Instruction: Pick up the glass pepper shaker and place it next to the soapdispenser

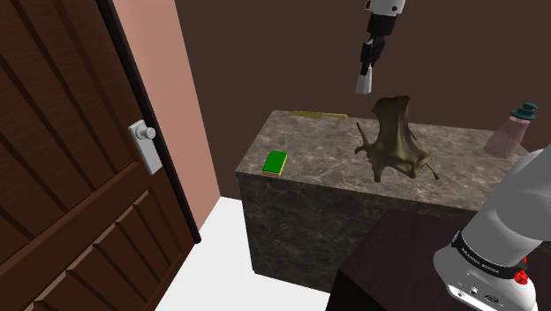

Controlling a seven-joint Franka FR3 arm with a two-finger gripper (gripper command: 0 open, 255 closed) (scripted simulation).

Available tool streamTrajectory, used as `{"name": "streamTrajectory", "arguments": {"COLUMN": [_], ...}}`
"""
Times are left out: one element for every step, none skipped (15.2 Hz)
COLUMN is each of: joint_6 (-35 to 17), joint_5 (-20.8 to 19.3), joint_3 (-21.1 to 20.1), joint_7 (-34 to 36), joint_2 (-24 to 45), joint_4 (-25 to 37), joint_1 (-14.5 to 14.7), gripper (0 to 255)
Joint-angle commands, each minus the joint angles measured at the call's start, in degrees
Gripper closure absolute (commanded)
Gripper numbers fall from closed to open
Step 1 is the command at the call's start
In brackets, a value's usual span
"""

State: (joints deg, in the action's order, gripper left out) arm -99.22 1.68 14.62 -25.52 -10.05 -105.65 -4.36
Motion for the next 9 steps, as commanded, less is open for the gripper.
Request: {"name": "streamTrajectory", "arguments": {"joint_6": [1.6,2.2,2.2,2.3,2.3,2.4,2.6,2.7,2.9], "joint_5": [0.0,0.0,-0.3,-0.7,-1.1,-1.5,-1.9,-2.4,-2.8], "joint_3": [0.0,0.0,0.5,1.1,1.6,2.2,2.8,3.4,4.1], "joint_7": [0.1,0.1,-0.8,-1.8,-2.7,-3.7,-4.6,-5.6,-6.6], "joint_2": [0.1,0.2,-1.1,-2.3,-3.5,-4.7,-5.8,-6.9,-8.0], "joint_4": [1.8,2.4,1.1,-0.1,-1.2,-2.3,-3.3,-4.2,-5.0], "joint_1": [0.0,0.0,-0.5,-0.9,-1.4,-1.9,-2.4,-2.9,-3.5], "gripper": [255,255,255,255,255,255,255,255,255]}}
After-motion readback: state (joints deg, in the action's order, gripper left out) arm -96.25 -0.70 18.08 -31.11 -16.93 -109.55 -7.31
